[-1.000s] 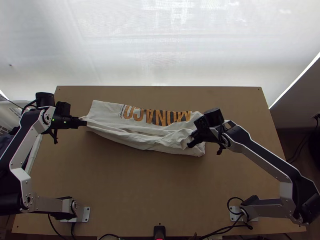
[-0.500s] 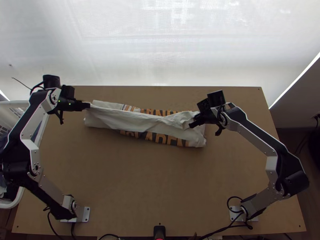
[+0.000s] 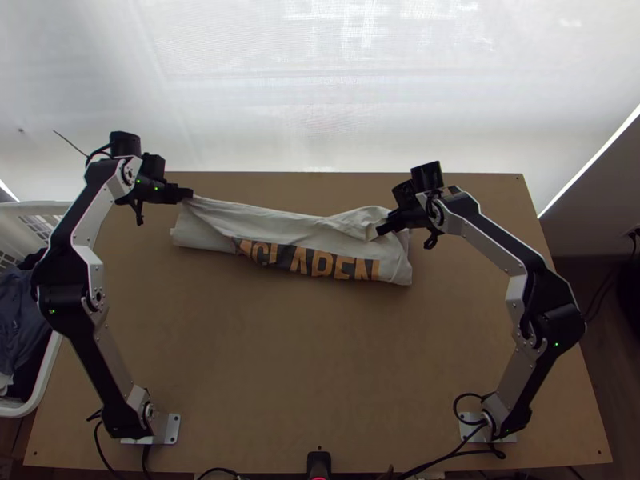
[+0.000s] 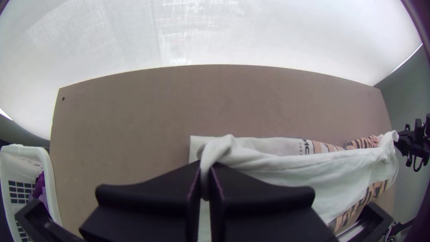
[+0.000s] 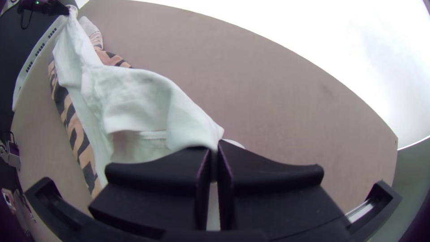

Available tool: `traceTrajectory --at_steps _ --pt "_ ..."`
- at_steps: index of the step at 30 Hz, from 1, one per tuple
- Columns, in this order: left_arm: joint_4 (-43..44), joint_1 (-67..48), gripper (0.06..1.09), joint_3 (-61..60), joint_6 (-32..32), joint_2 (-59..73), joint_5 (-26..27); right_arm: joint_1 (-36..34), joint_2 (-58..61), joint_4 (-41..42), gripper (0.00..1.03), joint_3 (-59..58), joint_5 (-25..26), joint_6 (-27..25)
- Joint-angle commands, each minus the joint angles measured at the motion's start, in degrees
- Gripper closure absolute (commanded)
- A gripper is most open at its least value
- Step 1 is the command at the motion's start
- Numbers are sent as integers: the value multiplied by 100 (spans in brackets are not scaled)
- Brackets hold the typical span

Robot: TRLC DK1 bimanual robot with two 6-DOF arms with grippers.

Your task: Fold the t-shirt

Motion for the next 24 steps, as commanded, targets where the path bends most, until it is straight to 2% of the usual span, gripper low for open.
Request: traceTrajectory --at_steps 1,20,21,24 --pt "-167 -120 105 723 -9 660 -103 -93 516 -142 100 486 37 -127" --pt "-202 -173 105 899 87 1135 -191 -119 1044 -168 100 785 107 -171" --pt "-202 -181 99 908 87 1135 -191 -119 1044 -168 93 785 107 -171" --pt "-255 -181 59 908 52 1091 -191 -119 938 -168 50 723 107 -118"
